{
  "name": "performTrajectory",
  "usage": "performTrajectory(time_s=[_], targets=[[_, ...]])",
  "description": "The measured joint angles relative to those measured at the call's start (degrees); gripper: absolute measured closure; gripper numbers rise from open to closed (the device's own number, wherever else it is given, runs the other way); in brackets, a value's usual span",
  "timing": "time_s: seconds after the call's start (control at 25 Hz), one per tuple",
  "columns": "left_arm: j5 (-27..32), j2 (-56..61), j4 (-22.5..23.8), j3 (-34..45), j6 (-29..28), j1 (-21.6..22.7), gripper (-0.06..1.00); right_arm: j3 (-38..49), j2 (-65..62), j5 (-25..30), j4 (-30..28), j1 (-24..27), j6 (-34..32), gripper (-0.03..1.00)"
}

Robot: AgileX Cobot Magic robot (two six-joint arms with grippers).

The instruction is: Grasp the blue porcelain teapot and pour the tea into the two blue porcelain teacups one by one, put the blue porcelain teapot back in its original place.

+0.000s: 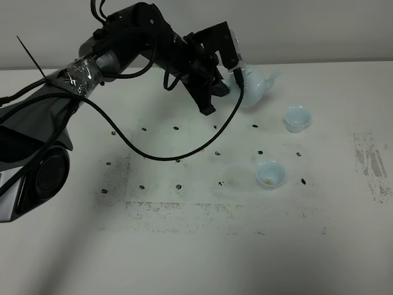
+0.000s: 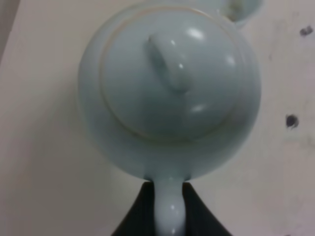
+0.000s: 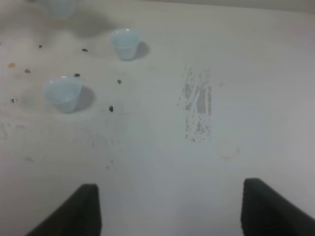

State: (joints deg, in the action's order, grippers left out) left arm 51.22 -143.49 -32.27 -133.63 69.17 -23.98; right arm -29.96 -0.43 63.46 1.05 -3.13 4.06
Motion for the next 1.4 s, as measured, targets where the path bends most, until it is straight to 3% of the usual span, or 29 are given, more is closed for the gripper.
performTrajectory(time_s=[0.2, 0.4, 0.6, 0.88, 1.4], targets=[[3.3, -0.1, 2.5, -5.0, -9.4, -0.1, 0.94, 0.0, 0.0, 0.0, 0.0, 0.0, 0.0, 0.39], [5.9, -0.1, 4.5, -7.9, -13.0, -0.3, 0.94, 0.0, 0.0, 0.0, 0.0, 0.0, 0.0, 0.39], [6.2, -0.1, 3.9, -7.9, -12.3, -1.0, 0.94, 0.0, 0.0, 0.0, 0.0, 0.0, 0.0, 0.39], [6.5, -0.2, -1.4, -7.9, -4.3, -1.1, 0.94, 0.0, 0.0, 0.0, 0.0, 0.0, 0.0, 0.39], [2.0, -0.9, -3.3, -7.2, -3.5, -1.1, 0.94, 0.0, 0.0, 0.0, 0.0, 0.0, 0.0, 0.39]])
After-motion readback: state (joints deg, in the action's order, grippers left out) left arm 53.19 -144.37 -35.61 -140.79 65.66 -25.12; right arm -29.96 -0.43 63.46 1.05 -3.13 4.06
